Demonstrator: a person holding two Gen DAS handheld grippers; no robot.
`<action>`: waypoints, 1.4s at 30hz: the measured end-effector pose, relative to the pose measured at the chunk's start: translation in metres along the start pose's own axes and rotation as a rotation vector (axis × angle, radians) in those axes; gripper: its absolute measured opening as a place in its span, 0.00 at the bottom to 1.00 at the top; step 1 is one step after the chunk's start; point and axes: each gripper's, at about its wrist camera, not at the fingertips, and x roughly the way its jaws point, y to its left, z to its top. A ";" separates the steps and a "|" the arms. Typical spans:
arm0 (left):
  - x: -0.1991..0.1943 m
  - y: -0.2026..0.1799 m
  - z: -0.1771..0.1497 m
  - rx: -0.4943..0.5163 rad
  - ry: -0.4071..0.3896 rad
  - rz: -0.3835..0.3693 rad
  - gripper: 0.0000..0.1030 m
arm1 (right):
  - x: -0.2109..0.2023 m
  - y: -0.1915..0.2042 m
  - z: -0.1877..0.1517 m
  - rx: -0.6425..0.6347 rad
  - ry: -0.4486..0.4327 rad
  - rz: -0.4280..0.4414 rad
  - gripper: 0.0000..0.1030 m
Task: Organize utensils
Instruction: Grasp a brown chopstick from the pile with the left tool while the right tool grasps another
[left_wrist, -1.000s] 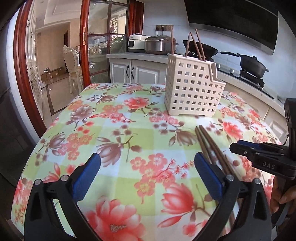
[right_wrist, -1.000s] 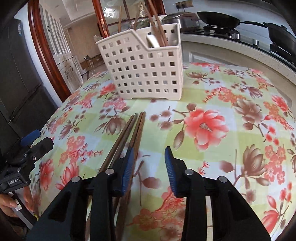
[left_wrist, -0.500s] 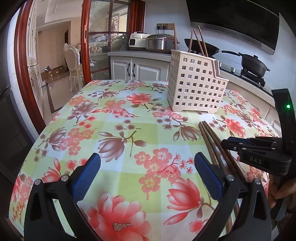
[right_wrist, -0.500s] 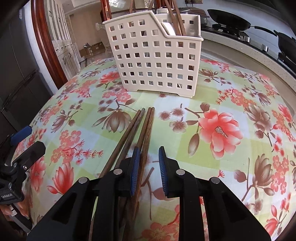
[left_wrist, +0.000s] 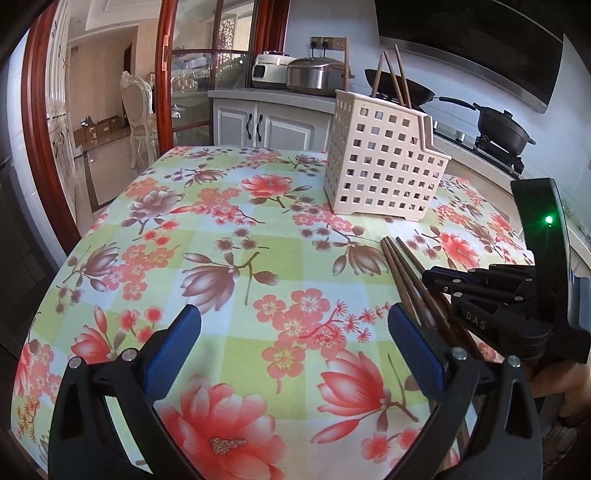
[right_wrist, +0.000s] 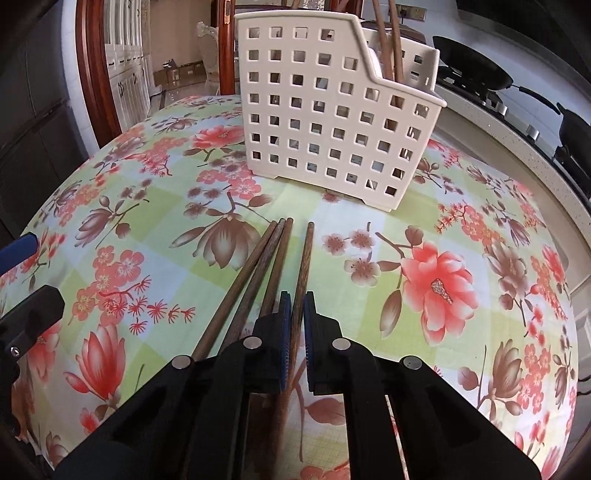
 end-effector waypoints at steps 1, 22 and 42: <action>0.002 -0.002 0.001 0.003 0.010 0.001 0.95 | -0.002 -0.005 -0.003 0.019 -0.007 0.008 0.06; 0.079 -0.073 0.017 0.095 0.200 0.020 0.67 | -0.053 -0.071 -0.034 0.183 -0.131 0.125 0.06; 0.074 -0.084 0.020 0.126 0.174 -0.043 0.06 | -0.057 -0.076 -0.036 0.197 -0.142 0.133 0.06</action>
